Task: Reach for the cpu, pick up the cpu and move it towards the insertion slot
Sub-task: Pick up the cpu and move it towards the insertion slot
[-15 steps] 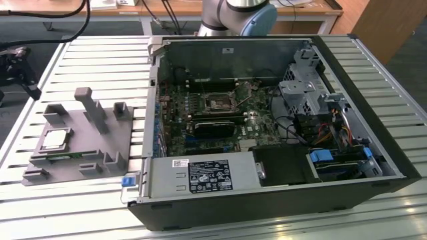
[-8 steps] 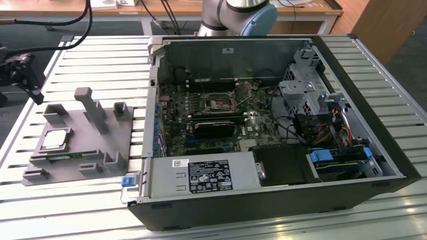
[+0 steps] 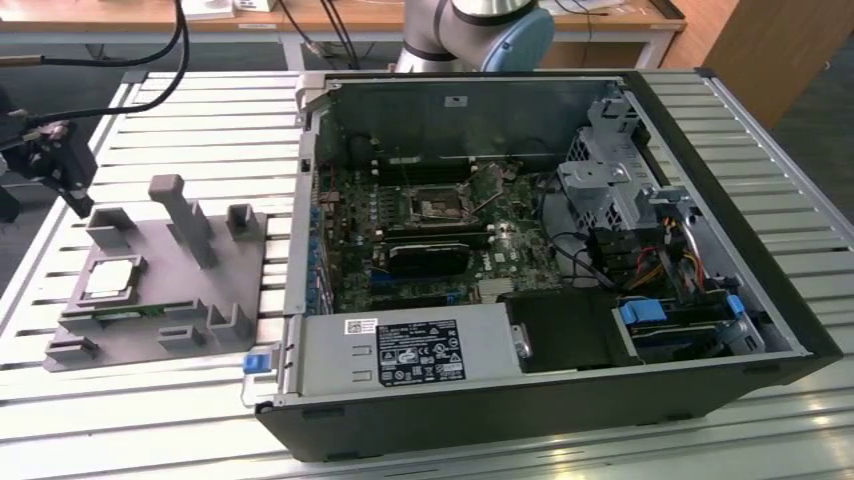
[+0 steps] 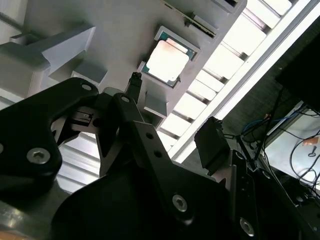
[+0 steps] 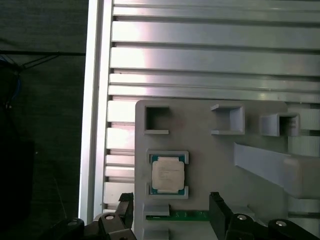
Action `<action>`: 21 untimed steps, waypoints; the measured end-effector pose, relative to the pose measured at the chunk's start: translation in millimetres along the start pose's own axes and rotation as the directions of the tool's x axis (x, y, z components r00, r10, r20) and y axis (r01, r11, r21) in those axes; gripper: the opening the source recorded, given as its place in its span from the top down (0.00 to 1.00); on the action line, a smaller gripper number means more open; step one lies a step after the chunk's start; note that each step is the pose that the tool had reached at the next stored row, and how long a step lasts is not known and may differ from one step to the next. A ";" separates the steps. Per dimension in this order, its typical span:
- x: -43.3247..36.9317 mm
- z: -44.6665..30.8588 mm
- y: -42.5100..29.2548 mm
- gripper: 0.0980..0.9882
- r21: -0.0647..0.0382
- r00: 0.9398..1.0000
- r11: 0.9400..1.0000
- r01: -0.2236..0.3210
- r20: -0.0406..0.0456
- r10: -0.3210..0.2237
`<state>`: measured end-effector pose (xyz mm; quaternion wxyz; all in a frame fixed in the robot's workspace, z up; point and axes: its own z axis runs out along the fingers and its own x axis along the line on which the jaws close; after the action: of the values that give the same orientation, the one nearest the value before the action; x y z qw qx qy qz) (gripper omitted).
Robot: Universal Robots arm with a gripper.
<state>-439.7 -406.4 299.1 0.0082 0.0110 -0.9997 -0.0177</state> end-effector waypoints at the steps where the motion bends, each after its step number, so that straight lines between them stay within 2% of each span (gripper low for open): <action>1: 0.0 1.8 -0.1 0.32 0.000 1.000 1.000 0.000 0.000 0.000; 21: -0.4 37.1 -1.6 0.32 0.000 1.000 1.000 0.000 -0.002 0.000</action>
<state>-439.9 -406.7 262.0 0.0091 0.0110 -0.9997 -0.0178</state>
